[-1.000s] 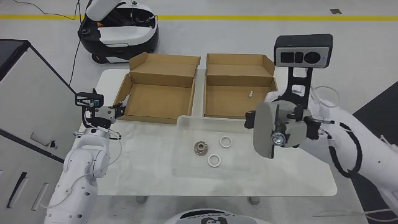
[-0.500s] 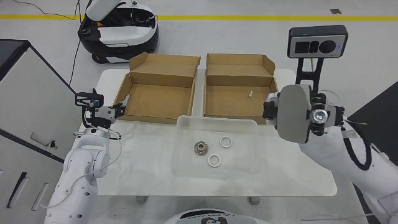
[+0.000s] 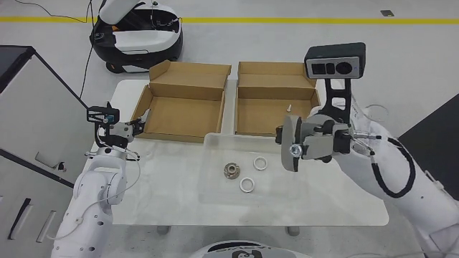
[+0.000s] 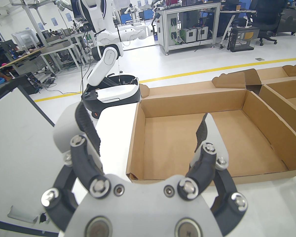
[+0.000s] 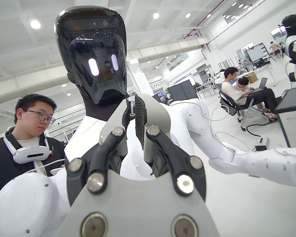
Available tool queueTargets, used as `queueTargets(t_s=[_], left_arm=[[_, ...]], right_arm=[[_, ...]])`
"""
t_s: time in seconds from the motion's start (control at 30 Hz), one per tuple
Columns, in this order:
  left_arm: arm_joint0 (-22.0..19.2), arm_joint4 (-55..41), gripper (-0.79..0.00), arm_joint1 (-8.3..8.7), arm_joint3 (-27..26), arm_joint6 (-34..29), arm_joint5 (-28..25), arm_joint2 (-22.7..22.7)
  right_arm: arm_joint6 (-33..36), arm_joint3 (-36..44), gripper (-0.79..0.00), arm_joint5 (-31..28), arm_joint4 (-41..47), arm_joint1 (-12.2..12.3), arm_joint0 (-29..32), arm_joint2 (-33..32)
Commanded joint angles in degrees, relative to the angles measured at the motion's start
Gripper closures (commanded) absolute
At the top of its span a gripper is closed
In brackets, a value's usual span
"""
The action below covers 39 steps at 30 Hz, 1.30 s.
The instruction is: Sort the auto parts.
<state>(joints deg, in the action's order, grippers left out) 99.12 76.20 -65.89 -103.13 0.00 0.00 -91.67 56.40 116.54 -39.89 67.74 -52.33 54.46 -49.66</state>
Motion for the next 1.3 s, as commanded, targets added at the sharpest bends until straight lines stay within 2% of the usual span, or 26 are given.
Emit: queueTargets(t_s=[0.0, 0.37, 0.63, 0.97, 1.27], left_arm=[[0.0, 0.0, -0.785, 0.0, 0.0, 0.0, 0.0, 0.0], [0.0, 0.0, -0.785, 0.0, 0.0, 0.0, 0.0, 0.0], [0.0, 0.0, -0.785, 0.0, 0.0, 0.0, 0.0, 0.0], [0.0, 0.0, -0.785, 0.0, 0.0, 0.0, 0.0, 0.0], [0.0, 0.0, -0.785, 0.0, 0.0, 0.0, 0.0, 0.0]], right_arm=[[-0.2, 0.6, 0.0, -0.6, 1.1, -0.3, 0.8, -0.2], [1.8, 1.7, 0.0, -3.5, 10.0, -2.6, 4.3, -2.3], [2.0, 0.4, 0.0, -0.3, 6.5, -3.6, 5.1, -4.4], [0.6, -1.0, 0.0, 6.7, -3.6, -4.4, 5.1, -6.4], [1.9, -1.2, 0.0, 5.4, 2.2, -5.9, 5.7, -6.9]])
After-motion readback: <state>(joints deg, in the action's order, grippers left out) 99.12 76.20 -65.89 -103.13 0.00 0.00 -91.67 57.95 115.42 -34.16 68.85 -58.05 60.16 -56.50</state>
